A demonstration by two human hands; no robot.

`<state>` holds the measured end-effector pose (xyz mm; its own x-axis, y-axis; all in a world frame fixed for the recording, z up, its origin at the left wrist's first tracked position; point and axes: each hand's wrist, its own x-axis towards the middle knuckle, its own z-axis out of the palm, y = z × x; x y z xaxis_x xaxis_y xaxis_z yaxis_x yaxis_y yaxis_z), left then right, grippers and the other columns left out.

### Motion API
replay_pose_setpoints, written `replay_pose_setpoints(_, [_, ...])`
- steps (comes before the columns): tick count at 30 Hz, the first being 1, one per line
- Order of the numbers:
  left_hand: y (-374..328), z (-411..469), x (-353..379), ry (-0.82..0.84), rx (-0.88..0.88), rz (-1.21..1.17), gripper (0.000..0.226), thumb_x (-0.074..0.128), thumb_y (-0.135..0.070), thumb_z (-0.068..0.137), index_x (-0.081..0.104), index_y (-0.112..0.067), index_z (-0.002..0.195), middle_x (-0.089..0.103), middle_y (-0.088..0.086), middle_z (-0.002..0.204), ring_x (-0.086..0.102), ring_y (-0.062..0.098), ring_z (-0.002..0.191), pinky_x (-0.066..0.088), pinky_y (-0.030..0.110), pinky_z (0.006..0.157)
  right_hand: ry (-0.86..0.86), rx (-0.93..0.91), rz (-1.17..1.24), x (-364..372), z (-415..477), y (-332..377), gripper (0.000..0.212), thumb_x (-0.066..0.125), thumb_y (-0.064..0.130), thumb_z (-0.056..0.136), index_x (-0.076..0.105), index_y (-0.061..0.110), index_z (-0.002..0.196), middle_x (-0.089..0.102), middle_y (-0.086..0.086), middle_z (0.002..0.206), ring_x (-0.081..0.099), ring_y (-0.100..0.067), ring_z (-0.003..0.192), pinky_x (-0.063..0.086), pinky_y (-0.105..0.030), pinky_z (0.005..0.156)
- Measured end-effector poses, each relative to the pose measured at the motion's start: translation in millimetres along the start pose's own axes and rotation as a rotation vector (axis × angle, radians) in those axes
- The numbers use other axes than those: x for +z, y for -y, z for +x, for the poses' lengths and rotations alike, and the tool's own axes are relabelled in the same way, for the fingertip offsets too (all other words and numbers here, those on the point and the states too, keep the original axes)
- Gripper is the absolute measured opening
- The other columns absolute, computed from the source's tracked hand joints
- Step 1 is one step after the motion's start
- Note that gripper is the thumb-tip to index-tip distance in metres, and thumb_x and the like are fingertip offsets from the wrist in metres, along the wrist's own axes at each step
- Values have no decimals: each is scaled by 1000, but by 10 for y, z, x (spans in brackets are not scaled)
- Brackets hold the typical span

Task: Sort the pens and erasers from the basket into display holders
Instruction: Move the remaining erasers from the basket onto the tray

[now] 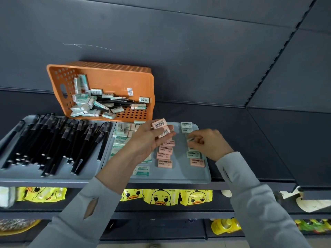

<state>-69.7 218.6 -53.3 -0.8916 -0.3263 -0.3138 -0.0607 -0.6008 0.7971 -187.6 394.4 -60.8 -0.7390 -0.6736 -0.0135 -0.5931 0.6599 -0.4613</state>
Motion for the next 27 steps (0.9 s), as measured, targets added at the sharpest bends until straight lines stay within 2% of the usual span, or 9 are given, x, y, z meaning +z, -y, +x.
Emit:
replay_pose_setpoints(6, [-3,-24,-8,61,-35,-58,34,41,10,97,46,5,130,62,26,121,67,33,105,57,34,86,7,54,-85,-53,74,-31,21,70,28,86,73,21,106,69,2,98,64,-17,92,53,-32,87])
replay_pose_setpoints(9, [9,-41,-5,89,7,29,34,45,8,96,48,-1,128,61,22,122,67,29,105,57,31,87,-105,25,-64,24,90,-11,20,67,35,87,74,23,101,72,3,94,66,-18,89,54,-33,84])
replay_pose_setpoints(11, [18,-42,6,92,49,176,33,48,7,95,52,-9,123,62,18,118,68,27,103,57,31,87,-219,7,145,18,98,79,19,63,37,90,74,23,96,71,8,82,65,-10,78,54,-27,76])
replay_pose_setpoints(14, [53,-20,1,116,144,556,39,53,1,94,51,-13,131,64,10,116,67,22,104,55,38,91,-147,-5,513,-1,122,340,25,60,46,91,73,25,88,68,9,68,61,-4,60,51,-24,65])
replay_pose_setpoints(16, [61,-7,1,138,220,825,47,56,-8,95,48,-25,138,63,1,122,63,20,111,51,45,97,-107,-14,502,33,154,440,27,61,53,87,73,28,83,68,13,67,60,1,60,48,-21,63])
replay_pose_setpoints(18, [52,6,-3,130,273,1047,57,55,-14,97,36,-35,146,49,-6,144,50,15,127,43,39,106,-108,4,478,61,179,461,28,65,53,84,74,26,81,67,14,66,59,4,60,44,-17,63])
replay_pose_setpoints(21, [41,-6,-13,109,294,1133,64,52,-15,98,23,-35,151,39,-6,149,47,7,121,40,26,98,-72,27,631,54,176,459,23,72,40,83,75,18,82,67,8,65,55,0,52,45,-22,58])
replay_pose_setpoints(23, [35,-10,-34,65,299,1136,62,51,-16,99,23,-30,152,40,-3,149,45,11,124,40,27,98,-69,58,795,55,173,450,16,75,26,83,74,10,84,68,1,68,58,-7,55,49,-23,57])
replay_pose_setpoints(27, [4,25,-170,-71,282,911,55,54,-10,97,35,-22,147,47,-5,137,52,16,119,46,35,101,-74,140,1061,39,152,352,19,74,3,81,73,10,99,73,-10,94,68,-22,83,58,-32,82])
